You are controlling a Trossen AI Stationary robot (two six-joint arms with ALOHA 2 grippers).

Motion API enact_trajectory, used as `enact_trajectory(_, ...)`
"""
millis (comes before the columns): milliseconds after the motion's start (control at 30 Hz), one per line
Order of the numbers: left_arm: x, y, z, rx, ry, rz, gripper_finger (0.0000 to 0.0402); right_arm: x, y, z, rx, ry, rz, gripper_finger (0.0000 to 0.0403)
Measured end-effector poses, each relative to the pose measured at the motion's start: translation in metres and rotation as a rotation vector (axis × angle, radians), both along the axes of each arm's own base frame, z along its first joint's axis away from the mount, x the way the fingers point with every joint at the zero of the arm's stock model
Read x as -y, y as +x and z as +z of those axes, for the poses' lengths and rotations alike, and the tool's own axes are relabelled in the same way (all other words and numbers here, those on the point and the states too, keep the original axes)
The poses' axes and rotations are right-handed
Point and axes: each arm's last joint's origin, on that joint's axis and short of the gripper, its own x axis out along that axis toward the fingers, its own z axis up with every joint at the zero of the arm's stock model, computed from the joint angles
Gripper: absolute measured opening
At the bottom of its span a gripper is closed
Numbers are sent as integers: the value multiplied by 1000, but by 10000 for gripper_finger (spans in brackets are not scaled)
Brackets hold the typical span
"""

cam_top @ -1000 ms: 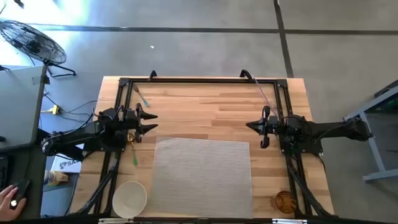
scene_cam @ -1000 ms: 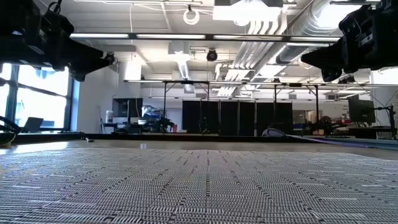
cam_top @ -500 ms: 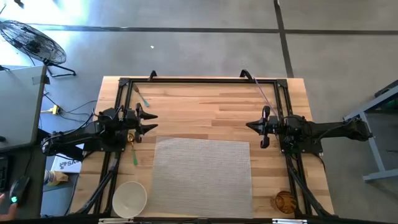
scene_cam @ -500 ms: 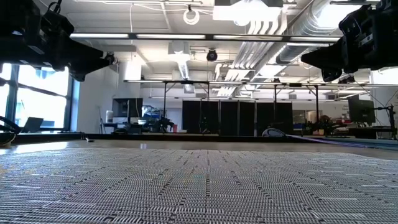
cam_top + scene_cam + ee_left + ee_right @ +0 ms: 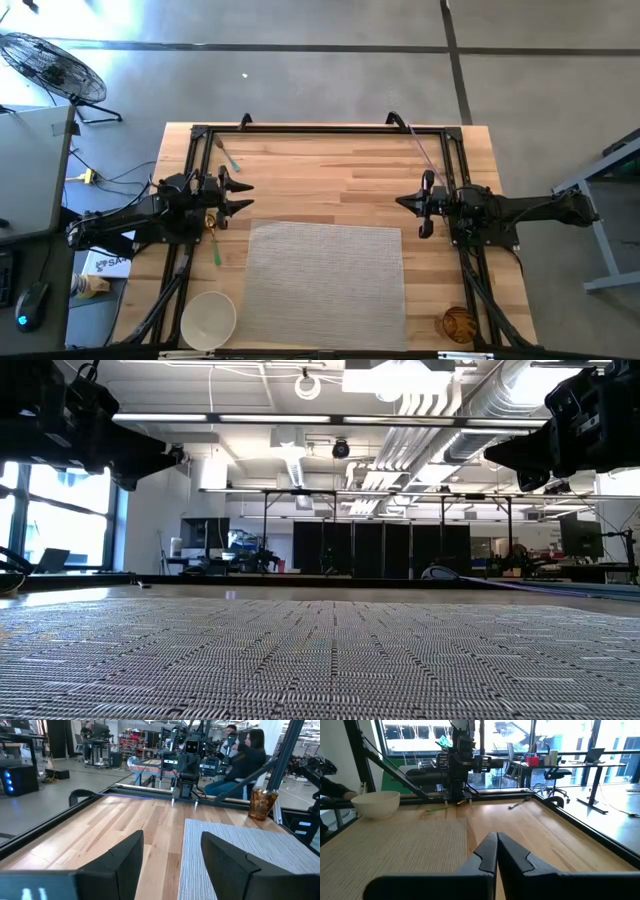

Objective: Pick & Place Utensil

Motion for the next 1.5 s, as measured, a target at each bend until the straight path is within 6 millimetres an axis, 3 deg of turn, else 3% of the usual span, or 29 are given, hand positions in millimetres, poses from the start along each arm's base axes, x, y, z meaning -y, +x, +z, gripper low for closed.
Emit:
enact_trajectory(1000,0,0,0,0,-1,0,197,0,0,0,0,0,0,1)
enact_trajectory(1500,-1,0,3,55,-174,19,197,0,0,0,0,0,0,1)
